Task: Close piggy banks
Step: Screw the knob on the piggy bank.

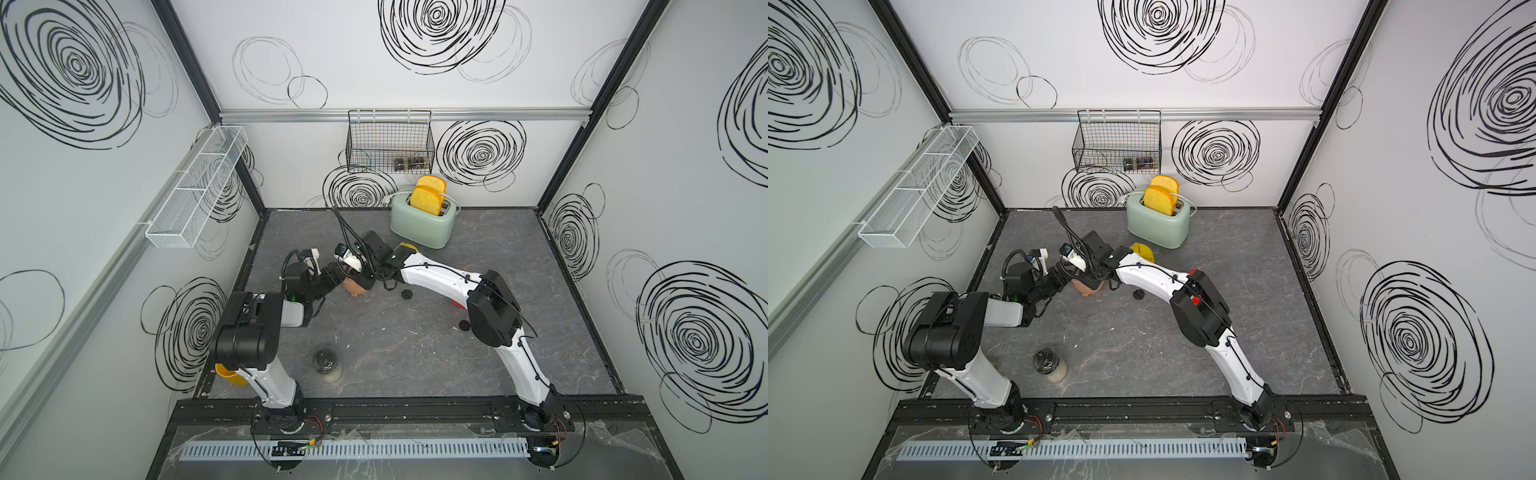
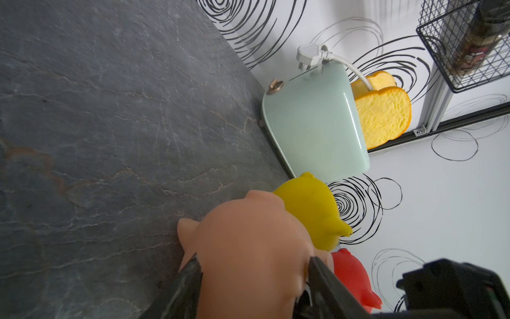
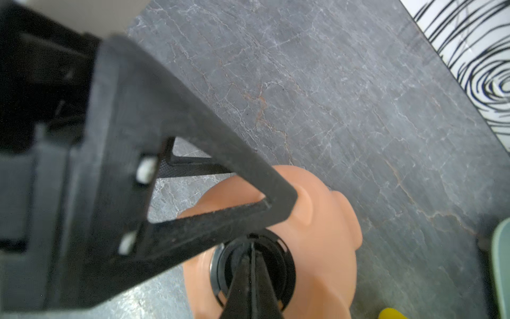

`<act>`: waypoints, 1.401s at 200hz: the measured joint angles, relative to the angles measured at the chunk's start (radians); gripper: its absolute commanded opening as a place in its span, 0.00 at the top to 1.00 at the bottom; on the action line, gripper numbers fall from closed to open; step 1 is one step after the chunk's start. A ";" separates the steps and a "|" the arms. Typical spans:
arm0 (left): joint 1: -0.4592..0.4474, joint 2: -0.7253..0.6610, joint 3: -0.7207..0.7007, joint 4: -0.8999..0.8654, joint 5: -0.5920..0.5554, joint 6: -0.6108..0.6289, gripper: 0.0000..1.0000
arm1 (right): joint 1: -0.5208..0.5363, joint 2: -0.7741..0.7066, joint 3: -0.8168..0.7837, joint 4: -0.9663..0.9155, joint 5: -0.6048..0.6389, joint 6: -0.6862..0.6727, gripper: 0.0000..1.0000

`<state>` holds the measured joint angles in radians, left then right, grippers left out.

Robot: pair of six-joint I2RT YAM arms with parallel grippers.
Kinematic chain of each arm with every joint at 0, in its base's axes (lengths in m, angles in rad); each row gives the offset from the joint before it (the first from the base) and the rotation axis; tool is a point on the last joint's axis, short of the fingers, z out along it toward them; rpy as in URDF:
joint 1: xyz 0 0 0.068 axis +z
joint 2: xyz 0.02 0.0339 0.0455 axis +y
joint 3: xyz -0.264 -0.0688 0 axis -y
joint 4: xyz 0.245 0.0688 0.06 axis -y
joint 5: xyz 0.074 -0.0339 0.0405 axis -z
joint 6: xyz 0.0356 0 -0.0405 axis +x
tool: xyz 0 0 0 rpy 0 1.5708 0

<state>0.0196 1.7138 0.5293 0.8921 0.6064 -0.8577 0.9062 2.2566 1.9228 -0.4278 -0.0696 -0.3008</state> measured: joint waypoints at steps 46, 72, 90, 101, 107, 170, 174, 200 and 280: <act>0.000 0.000 0.000 0.001 0.004 0.000 0.35 | -0.013 -0.019 -0.043 0.041 -0.047 -0.075 1.00; 0.000 0.000 0.000 0.001 0.004 0.000 0.35 | -0.013 -0.019 -0.043 0.041 -0.045 -0.058 1.00; 0.000 0.001 0.001 0.002 0.004 0.000 0.35 | -0.013 -0.019 -0.044 0.042 -0.033 -0.033 1.00; 0.000 0.002 0.001 0.002 0.004 0.000 0.35 | -0.013 -0.019 -0.044 0.042 -0.023 -0.014 1.00; 0.000 0.002 0.001 0.002 0.004 0.000 0.35 | -0.013 -0.019 -0.045 0.044 -0.018 -0.001 1.00; 0.004 0.003 0.002 -0.003 0.004 -0.007 0.28 | -0.013 -0.028 -0.078 0.089 -0.011 0.065 1.00; 0.006 0.003 0.002 -0.005 0.004 -0.009 0.27 | -0.013 -0.028 -0.079 0.090 -0.013 0.065 1.00; 0.019 0.003 0.002 0.002 0.022 -0.035 0.18 | -0.013 -0.035 -0.093 0.099 -0.022 0.064 1.00; 0.011 0.064 0.106 0.006 0.085 -0.067 0.13 | -0.017 -0.039 -0.099 0.101 -0.033 0.049 1.00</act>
<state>0.0303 1.7775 0.6353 0.8978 0.6910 -0.9245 0.8894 2.2177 1.8236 -0.3271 -0.1028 -0.2516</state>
